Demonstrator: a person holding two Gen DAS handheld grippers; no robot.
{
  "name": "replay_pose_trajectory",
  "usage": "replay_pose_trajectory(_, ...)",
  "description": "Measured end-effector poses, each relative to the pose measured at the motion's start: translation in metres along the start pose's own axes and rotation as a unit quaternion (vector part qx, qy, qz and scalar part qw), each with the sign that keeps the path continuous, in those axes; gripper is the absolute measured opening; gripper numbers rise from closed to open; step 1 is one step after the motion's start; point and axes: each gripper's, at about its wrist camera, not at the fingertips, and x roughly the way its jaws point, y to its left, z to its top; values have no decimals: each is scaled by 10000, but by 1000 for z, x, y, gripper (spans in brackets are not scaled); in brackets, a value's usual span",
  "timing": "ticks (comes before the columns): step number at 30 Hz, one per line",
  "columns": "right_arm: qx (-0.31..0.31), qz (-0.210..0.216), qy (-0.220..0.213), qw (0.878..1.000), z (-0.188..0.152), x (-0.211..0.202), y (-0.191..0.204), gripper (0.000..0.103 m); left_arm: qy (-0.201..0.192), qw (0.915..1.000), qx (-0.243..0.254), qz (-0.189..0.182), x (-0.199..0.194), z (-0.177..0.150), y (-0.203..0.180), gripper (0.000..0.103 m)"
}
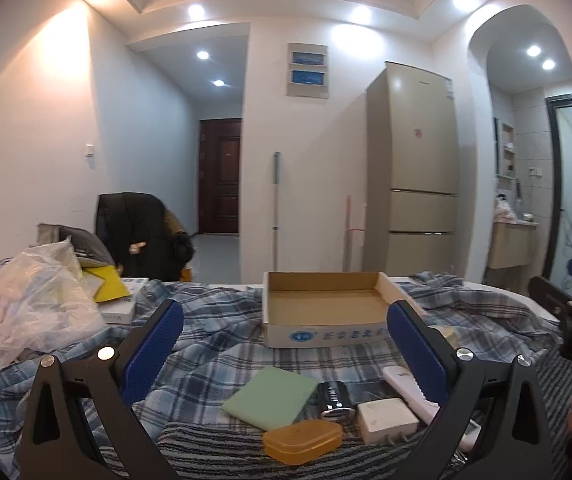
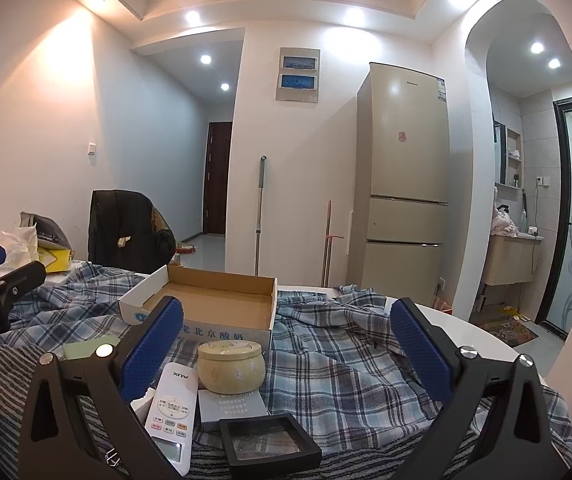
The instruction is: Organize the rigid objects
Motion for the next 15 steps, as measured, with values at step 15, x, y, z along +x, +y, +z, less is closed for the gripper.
replay_pose_trajectory(15, -184, -238, 7, 9995, 1, 0, 4, 103, -121, 9999, 123, -6, -3, 3, -4, 103)
